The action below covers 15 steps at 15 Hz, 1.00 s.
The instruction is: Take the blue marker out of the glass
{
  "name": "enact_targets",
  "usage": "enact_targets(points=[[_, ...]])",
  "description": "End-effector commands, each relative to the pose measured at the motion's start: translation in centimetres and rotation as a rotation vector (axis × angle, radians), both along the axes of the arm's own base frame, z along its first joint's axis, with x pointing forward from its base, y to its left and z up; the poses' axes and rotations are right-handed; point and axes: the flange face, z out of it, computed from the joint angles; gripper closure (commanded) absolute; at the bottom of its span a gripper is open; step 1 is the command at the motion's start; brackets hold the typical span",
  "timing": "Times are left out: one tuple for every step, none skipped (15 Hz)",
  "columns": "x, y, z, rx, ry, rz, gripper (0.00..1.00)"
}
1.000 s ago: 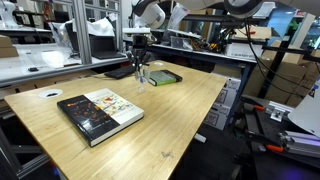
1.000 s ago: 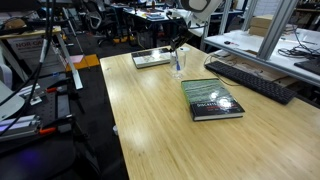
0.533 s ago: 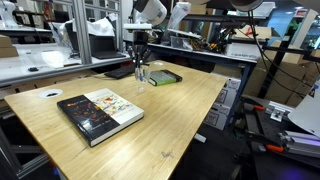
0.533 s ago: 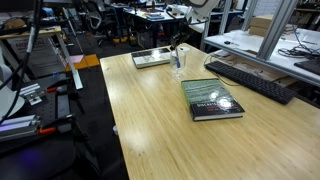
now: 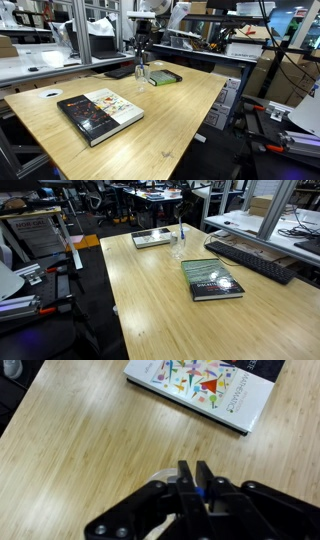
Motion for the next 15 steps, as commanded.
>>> enact_targets(points=[[-2.0, -1.0, 4.2, -0.010, -0.057, -0.027, 0.97], [-2.4, -0.7, 5.6, -0.029, -0.075, -0.027, 0.97], [-2.7, -0.5, 6.6, -0.052, -0.092, -0.024, 0.97], [-3.2, 0.1, 7.9, -0.067, -0.107, -0.022, 0.97], [-3.6, 0.4, 8.7, -0.078, -0.116, -0.024, 0.97], [-4.1, 0.8, 9.3, -0.094, -0.125, -0.033, 0.97], [-4.5, 0.9, 9.4, -0.117, -0.126, -0.045, 0.97], [-4.9, 1.1, 9.2, -0.140, -0.125, -0.051, 0.97], [-5.3, 1.5, 8.5, -0.165, -0.113, -0.049, 0.97], [-5.8, 2.0, 7.6, -0.185, -0.105, -0.044, 0.97], [-6.2, 2.8, 6.3, -0.205, -0.089, -0.035, 0.97], [-6.5, 3.6, 5.0, -0.217, -0.073, -0.026, 0.97], [-6.9, 4.7, 3.6, -0.229, -0.057, -0.021, 0.97], [-7.3, 5.6, 2.5, -0.240, -0.042, -0.017, 0.97], [-7.7, 6.5, 1.6, -0.250, -0.028, -0.016, 0.97]])
